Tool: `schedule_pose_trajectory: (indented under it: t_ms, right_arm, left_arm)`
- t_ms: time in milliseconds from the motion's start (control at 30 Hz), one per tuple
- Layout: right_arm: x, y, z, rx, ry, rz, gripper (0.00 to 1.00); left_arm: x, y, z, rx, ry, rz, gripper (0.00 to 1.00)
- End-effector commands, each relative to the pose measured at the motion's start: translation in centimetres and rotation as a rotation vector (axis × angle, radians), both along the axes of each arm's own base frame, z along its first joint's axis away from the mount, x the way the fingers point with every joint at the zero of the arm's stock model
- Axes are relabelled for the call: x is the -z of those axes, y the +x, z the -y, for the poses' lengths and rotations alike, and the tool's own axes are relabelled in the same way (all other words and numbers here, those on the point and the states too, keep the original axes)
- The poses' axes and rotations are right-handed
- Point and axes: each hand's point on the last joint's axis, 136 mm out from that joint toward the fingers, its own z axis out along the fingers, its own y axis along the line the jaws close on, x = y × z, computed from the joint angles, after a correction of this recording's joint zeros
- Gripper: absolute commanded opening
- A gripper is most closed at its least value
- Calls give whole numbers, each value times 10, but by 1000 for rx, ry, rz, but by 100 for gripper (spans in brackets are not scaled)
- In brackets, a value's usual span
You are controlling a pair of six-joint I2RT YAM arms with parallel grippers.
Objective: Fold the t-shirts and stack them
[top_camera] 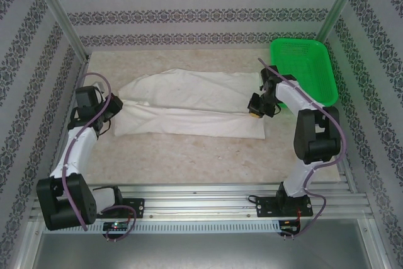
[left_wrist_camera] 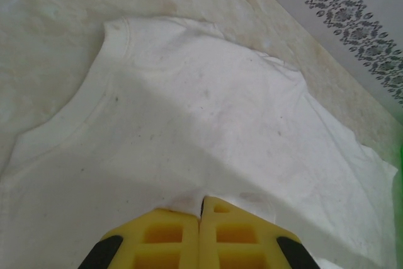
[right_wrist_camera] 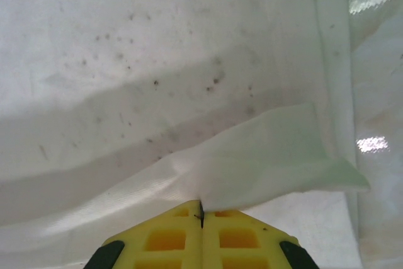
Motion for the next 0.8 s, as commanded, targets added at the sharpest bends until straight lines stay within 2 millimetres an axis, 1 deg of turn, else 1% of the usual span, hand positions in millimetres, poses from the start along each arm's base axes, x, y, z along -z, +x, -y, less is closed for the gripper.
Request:
schedule_pose_trajectory:
  t_ms: [0, 100, 233, 333, 400, 533, 767]
  right_arm:
    - [2, 3, 13, -18, -66, -11, 0]
    - [6, 4, 15, -28, -85, -21, 0]
    - [10, 4, 18, -35, -102, -34, 0]
    - [12, 3, 18, -40, -105, -42, 0]
    - [15, 1, 18, -42, -110, -54, 0]
    - [18, 0, 20, -51, -126, -60, 0]
    - [20, 3, 22, -62, -149, -66, 0]
  left_arm:
    - [-18, 22, 0, 58, 62, 63, 0]
    - [-12, 35, 6, 106, 80, 32, 0]
    - [-9, 53, 18, 184, 105, 3, 0]
    - [-1, 61, 26, 236, 132, -25, 0]
    - [7, 64, 30, 268, 145, -56, 0]
    - [21, 70, 27, 301, 187, -104, 0]
    - [22, 86, 24, 342, 228, -121, 0]
